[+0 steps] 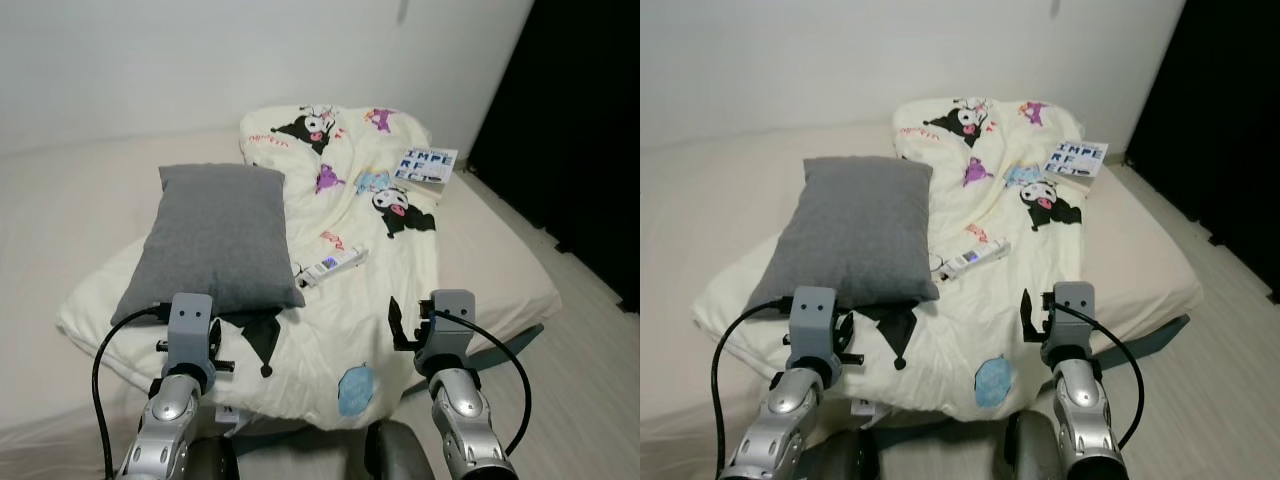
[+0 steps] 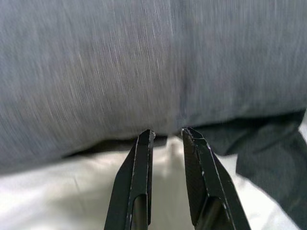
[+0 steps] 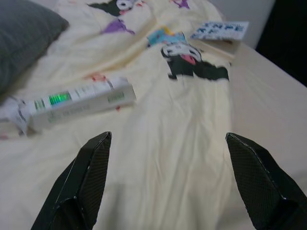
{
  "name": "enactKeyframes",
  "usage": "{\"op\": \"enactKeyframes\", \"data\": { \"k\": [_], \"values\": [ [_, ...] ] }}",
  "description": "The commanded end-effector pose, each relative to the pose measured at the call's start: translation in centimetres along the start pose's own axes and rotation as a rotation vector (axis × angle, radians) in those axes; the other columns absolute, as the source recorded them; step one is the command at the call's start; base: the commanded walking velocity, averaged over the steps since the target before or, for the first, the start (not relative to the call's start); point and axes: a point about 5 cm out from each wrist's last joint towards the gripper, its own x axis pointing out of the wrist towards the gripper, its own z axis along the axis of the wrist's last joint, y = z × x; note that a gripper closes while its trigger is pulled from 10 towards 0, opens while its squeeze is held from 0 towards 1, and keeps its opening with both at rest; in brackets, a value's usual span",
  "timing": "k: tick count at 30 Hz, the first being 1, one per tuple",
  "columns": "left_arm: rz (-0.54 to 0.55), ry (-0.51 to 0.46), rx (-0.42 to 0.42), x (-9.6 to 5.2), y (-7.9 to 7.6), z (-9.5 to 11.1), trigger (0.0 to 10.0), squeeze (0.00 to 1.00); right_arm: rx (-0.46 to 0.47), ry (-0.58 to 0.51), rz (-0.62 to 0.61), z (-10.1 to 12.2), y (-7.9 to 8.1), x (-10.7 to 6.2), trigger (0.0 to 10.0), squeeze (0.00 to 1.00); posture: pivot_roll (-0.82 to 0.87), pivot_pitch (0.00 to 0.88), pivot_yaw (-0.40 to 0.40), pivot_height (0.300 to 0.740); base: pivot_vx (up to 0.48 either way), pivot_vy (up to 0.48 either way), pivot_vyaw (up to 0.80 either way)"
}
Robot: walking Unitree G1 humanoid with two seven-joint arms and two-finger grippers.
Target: Clean up the room
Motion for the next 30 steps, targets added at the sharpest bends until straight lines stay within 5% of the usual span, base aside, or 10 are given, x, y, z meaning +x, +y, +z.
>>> {"op": "enactKeyframes", "data": {
  "k": [1,30],
  "values": [
    [0.008,0.022,0.010,-0.1,0.1,-0.6,10.0,0.00,0.017,0.027,0.007,-0.4,0.2,-0.3,10.0,0.00,0.03,0.123,-0.036,0.646,0.000,0.000,0.00],
    [0.022,0.007,-0.012,-0.3,0.5,-0.8,10.0,0.00,0.046,0.111,0.144,-1.0,1.7,-0.5,10.0,0.00,0.03,0.120,-0.059,0.676,0.000,0.000,0.00]
  ]
}}
